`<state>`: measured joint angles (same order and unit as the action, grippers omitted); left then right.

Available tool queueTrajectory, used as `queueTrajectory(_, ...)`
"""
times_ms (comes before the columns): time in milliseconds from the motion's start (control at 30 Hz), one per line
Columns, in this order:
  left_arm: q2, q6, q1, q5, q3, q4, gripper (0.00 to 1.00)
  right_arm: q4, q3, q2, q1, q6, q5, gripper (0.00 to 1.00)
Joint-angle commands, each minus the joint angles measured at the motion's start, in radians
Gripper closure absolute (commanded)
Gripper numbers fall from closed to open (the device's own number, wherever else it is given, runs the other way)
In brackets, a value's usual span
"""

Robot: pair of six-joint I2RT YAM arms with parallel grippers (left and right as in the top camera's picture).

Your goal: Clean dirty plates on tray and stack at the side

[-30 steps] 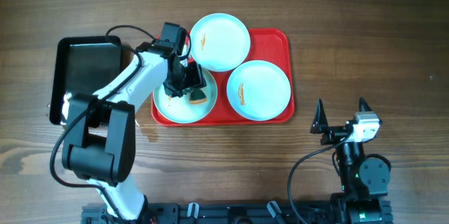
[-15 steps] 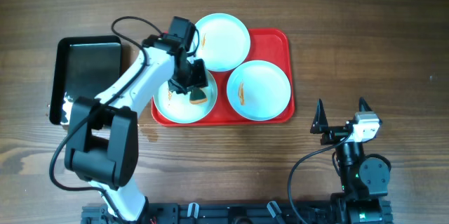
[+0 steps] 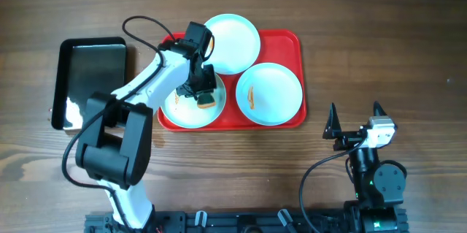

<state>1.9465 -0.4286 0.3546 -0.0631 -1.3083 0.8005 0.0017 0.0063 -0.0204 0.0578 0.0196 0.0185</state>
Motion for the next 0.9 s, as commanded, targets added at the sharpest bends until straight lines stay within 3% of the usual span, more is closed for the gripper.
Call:
queueTrajectory(0, 0.032, -0.006, 0.018, 0.030, 0.014, 0.001, 0.80, 0.005, -0.001, 0.006, -0.005, -0.017, -0.018, 0.00)
queueTrajectory(33, 0.032, -0.006, 0.024, 0.031, 0.014, 0.000, 0.84, 0.005, -0.001, 0.006, -0.005, -0.017, -0.018, 0.00)
queueTrajectory(67, 0.032, -0.006, 0.030, 0.031, 0.014, 0.000, 0.94, 0.005, -0.001, 0.006, -0.005, -0.017, -0.018, 0.00)
queueTrajectory(100, 0.032, -0.006, 0.037, 0.030, 0.014, 0.001, 0.96, 0.005, -0.001, 0.006, -0.005, -0.017, -0.018, 0.00)
queueTrajectory(333, 0.018, -0.006, 0.054, 0.028, -0.026, 0.076, 0.96, 0.005, -0.001, 0.006, -0.005, -0.017, -0.018, 0.00)
queueTrajectory(867, 0.014, -0.006, 0.037, 0.090, -0.025, 0.069, 0.96, 0.005, -0.001, 0.006, -0.005, -0.017, -0.018, 0.01)
